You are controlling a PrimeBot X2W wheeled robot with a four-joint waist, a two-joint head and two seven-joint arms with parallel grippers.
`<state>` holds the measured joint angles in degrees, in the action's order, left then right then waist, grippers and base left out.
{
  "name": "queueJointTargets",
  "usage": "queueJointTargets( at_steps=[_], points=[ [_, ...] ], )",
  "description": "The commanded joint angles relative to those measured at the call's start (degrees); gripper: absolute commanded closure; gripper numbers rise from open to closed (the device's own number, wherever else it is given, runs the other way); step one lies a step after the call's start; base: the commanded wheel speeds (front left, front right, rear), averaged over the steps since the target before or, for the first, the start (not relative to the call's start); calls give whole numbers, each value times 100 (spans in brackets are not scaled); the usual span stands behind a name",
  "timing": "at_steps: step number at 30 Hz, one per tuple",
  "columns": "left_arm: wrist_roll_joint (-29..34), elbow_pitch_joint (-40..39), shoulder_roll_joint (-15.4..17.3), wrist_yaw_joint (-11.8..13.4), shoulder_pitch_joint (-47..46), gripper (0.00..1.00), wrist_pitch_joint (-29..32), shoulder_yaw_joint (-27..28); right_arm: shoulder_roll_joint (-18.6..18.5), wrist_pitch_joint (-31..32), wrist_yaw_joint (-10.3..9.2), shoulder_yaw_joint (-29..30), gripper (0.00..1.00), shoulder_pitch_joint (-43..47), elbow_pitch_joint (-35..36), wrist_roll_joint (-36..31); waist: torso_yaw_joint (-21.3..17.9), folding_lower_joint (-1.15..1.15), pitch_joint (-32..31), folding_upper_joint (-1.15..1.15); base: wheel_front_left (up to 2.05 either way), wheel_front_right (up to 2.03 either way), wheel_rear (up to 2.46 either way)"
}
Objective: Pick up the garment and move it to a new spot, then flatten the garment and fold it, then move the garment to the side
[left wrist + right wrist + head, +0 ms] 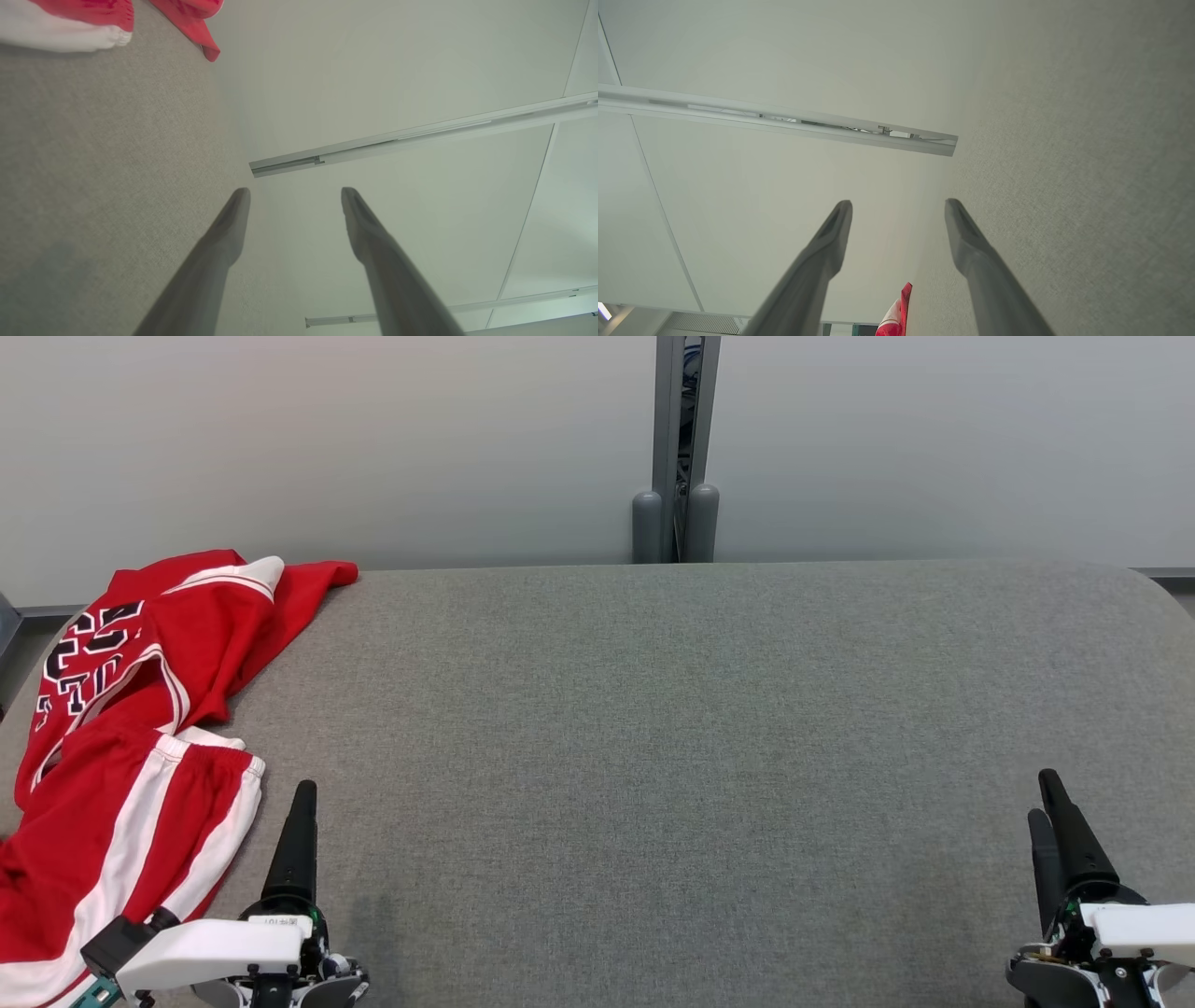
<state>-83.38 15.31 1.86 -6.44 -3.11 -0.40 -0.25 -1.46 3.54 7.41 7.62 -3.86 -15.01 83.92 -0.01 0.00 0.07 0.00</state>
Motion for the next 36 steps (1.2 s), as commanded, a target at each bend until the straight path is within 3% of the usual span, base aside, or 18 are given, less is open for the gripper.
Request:
queueJointTargets(
  at_steps=[1, 22, 36],
  points=[
    [211, -131, 55, 35, -149, 0, -54, -26, -69, -73, 3, 15, 0, -56, 157, -203, 0, 0, -1, 0, 0, 0, 0],
    [2639, -447, 74, 364, -32, 0, -463, -156, -98, -593, 5, -340, 0, 68, 815, -3050, 14, 0, -23, 0, 0, 0, 0],
    [3883, -522, 83, 506, 164, 0, -676, -108, -112, -863, 7, -603, 0, 117, 830, -4353, 14, 0, -29, 0, 0, 0, 0]
  ],
)
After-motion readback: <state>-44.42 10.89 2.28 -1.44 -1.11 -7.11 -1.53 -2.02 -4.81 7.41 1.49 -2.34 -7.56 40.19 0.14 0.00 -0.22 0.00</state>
